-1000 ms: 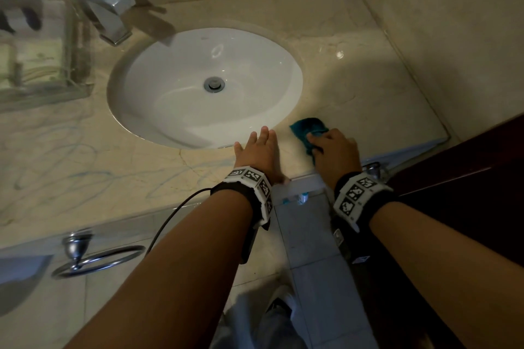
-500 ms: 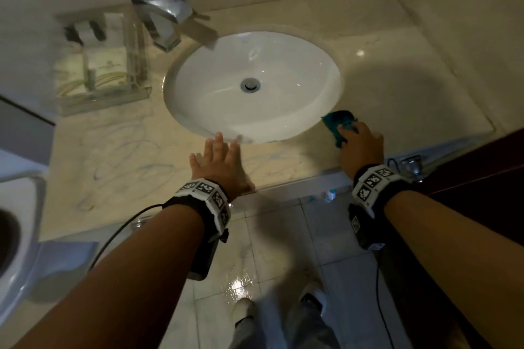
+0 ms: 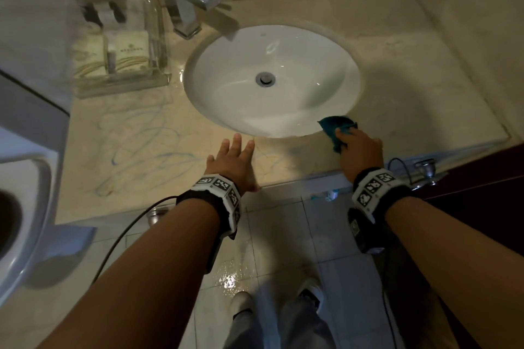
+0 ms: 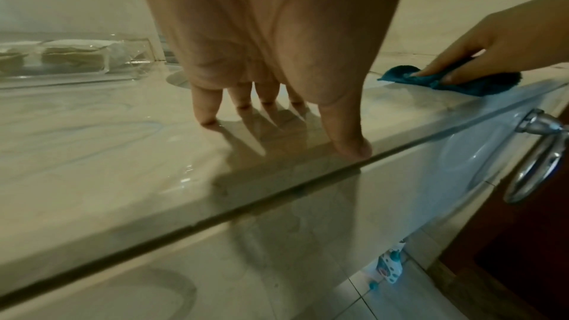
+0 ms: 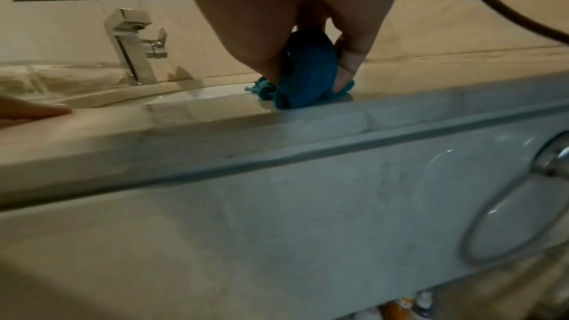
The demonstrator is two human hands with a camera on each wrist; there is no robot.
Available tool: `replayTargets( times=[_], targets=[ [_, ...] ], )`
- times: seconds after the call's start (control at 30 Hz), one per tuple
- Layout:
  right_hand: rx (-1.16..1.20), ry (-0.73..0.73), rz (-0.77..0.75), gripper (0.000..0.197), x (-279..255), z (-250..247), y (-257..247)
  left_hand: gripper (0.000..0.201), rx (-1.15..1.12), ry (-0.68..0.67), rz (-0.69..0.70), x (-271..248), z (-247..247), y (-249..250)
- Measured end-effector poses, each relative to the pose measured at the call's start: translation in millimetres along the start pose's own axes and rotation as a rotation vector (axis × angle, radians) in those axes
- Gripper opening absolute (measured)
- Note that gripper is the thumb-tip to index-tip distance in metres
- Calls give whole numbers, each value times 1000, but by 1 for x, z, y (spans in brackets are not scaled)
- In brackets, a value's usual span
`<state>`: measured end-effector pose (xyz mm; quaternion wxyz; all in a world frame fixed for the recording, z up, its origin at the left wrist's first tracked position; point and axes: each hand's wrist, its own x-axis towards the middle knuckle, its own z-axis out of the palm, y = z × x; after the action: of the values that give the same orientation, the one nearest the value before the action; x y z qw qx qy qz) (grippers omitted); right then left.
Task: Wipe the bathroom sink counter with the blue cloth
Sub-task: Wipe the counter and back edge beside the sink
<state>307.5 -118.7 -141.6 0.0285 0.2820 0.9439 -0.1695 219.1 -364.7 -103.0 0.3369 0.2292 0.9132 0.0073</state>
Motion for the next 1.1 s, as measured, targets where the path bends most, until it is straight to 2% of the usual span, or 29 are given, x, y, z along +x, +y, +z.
replayTargets(
  times=[0.03, 0.17, 0.23, 0.3, 0.37, 0.47, 0.53, 0.6, 0.7, 0.8, 0.87, 1.0, 1.1],
  targets=[
    [7, 2, -29, 45, -4, 5, -13, 109, 0, -3, -3, 0, 0, 1],
    [80, -28, -296, 42, -33, 38, -65, 112, 4, -21, -16, 1, -1, 3],
    [129, -57, -386, 34, -37, 41, -71, 113, 13, -35, -17, 1, -2, 4],
    [112, -40, -439, 34, -28, 31, -60, 113, 27, -46, -10, 2, -4, 4],
    [90, -15, -343, 39, -16, 16, -40, 113, 37, -52, 3, 3, -5, 2],
    [62, 18, -72, 46, -4, 3, -17, 114, 51, -57, 25, 4, -6, -1],
    [54, 20, -12, 45, -6, 4, -22, 113, 58, -57, 40, 4, -6, -2],
    [92, 6, -57, 42, -19, 9, -45, 113, 68, -57, 45, 5, -7, -2],
    [90, -5, -253, 35, -42, 26, -81, 113, 58, -63, 32, 7, -8, 0],
    [62, -68, -378, 30, -43, 35, -81, 114, 63, -61, 33, 8, -8, 0],
    [119, -70, -330, 30, -34, 27, -64, 114, 67, -65, 37, 6, -9, 1],
    [23, -28, -125, 36, -25, 9, -36, 115, 69, -68, 44, 5, -10, 0],
    [35, -25, -118, 37, -32, 7, -49, 116, 62, -63, 48, 6, -8, -1]
  ],
)
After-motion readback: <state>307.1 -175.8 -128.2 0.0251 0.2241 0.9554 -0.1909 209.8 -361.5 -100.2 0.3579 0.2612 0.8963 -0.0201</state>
